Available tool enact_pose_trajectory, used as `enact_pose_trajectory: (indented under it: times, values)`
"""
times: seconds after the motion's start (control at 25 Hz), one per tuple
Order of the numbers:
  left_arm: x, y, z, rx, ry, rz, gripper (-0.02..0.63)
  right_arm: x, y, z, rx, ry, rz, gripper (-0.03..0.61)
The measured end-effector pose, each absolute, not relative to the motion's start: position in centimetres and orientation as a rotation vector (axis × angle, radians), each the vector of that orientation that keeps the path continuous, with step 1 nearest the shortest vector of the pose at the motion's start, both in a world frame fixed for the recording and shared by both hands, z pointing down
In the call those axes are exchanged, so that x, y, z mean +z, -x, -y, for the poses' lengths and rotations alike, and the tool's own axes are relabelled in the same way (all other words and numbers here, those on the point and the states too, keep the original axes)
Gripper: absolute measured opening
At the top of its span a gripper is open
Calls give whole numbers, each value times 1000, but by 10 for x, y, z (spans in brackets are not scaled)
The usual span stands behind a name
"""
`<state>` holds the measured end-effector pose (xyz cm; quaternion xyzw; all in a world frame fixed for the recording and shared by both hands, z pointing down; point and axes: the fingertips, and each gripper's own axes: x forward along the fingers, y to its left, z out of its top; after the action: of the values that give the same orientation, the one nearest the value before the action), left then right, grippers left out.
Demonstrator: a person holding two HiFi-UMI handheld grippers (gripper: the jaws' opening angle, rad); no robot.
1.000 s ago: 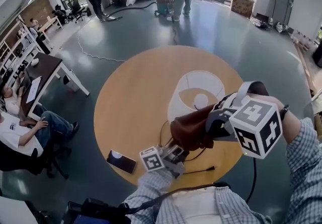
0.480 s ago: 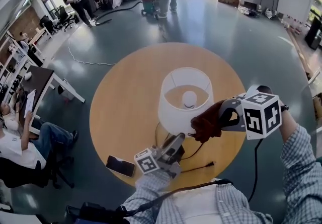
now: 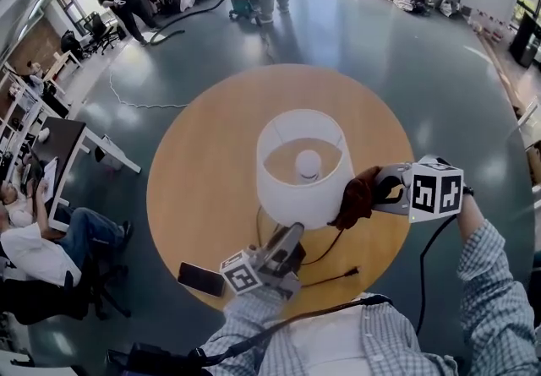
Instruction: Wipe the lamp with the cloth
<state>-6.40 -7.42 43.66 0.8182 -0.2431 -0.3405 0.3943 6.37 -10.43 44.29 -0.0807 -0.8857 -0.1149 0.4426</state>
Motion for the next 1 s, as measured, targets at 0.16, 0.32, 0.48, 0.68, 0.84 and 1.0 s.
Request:
enact_pose_trajectory:
  times: [0.16, 0.32, 0.48, 0.68, 0.84, 1.0]
  values:
    - [433, 62, 71, -870, -2068, 618, 127, 492, -78, 104, -85, 35, 2291, 40]
    - [431, 63, 68, -872, -2063, 614, 127, 565, -95, 82, 161, -65, 2283, 38]
    - [431, 63, 68, -877, -2061, 614, 127, 620, -105, 60, 350, -183, 2262, 38]
    - [430, 62, 69, -888, -2060, 613, 129, 654, -111, 41, 411, -308, 2200, 43]
    - [430, 59, 64, -884, -2070, 622, 136, 657, -108, 38, 452, -399, 2207, 51]
    - [438, 51, 59, -826, -2086, 612, 163, 660, -105, 37, 455, -441, 2198, 63]
